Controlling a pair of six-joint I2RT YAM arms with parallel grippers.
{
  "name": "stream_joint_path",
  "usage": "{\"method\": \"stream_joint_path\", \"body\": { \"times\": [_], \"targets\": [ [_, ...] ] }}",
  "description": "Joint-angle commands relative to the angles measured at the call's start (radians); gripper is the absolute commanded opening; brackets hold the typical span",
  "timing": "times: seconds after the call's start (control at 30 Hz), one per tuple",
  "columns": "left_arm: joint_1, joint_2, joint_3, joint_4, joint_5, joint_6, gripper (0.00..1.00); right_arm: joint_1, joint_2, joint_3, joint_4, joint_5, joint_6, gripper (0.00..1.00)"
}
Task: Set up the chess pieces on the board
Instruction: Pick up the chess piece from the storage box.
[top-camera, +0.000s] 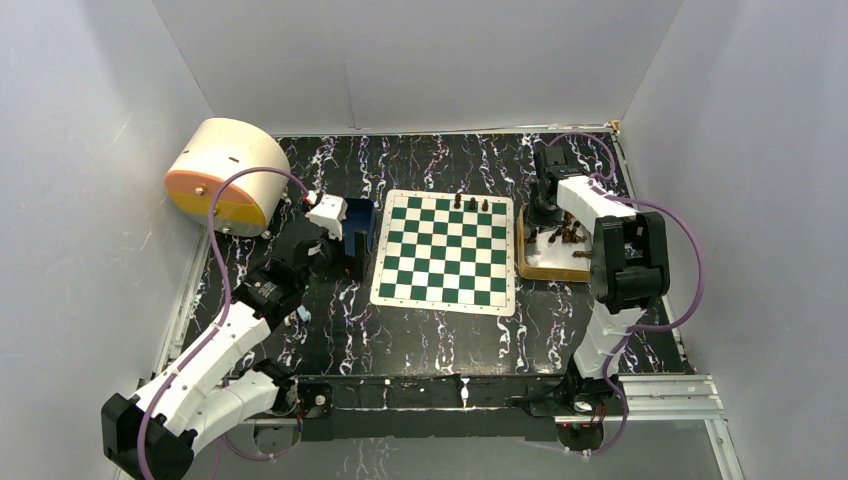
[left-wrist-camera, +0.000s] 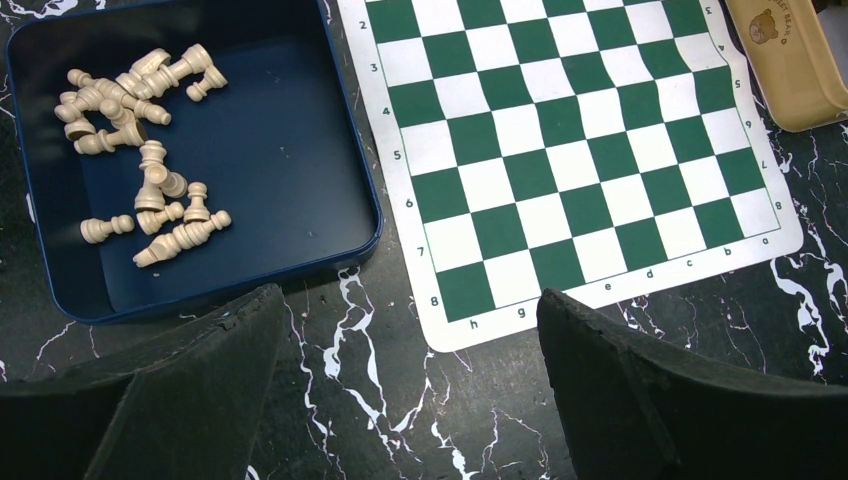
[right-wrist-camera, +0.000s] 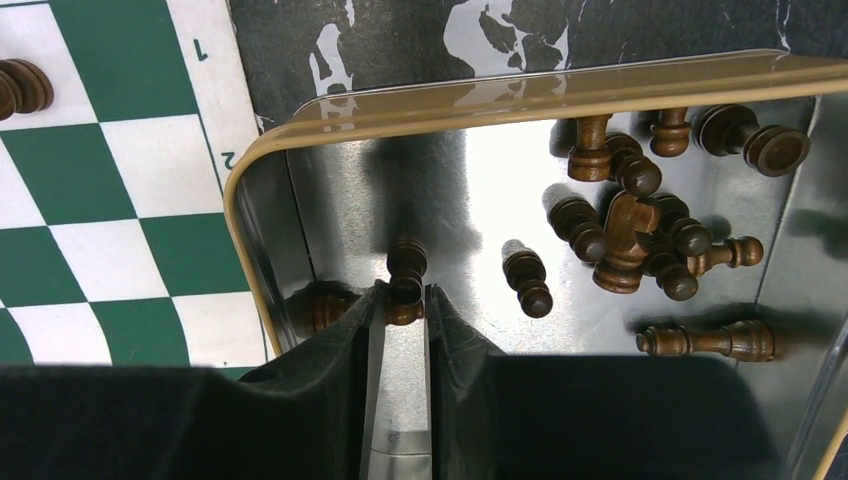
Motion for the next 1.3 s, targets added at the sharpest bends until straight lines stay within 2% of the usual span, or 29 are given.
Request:
{"method": "stream_joint_path", "body": {
  "times": [0.0,0.5,0.8,1.0,1.27],
  "targets": [
    [0.006,-0.018,-0.003,0.009,-0.005,0.004,0.94,-0.006,0.011,0.019,0.010,0.016,0.004,0.27],
    [0.006,-0.014,-0.002,0.011,0.000,0.004,0.94,-0.004,-0.028,0.068,-0.046,0.076,0.007,0.19],
    [0.006,-0.012,-0.002,0.011,0.001,0.003,0.94,-0.005,-0.031,0.078,-0.066,0.085,0.008,0.19],
    [0.006,-0.011,-0.002,0.012,0.003,0.003,0.94,-0.005,-0.033,0.050,-0.028,0.031,-0.004,0.30],
    [0.006,-0.012,-0.002,0.012,0.003,0.003,0.94,-0.005,-0.001,0.062,-0.017,0.015,-0.006,0.31]
  ]
}}
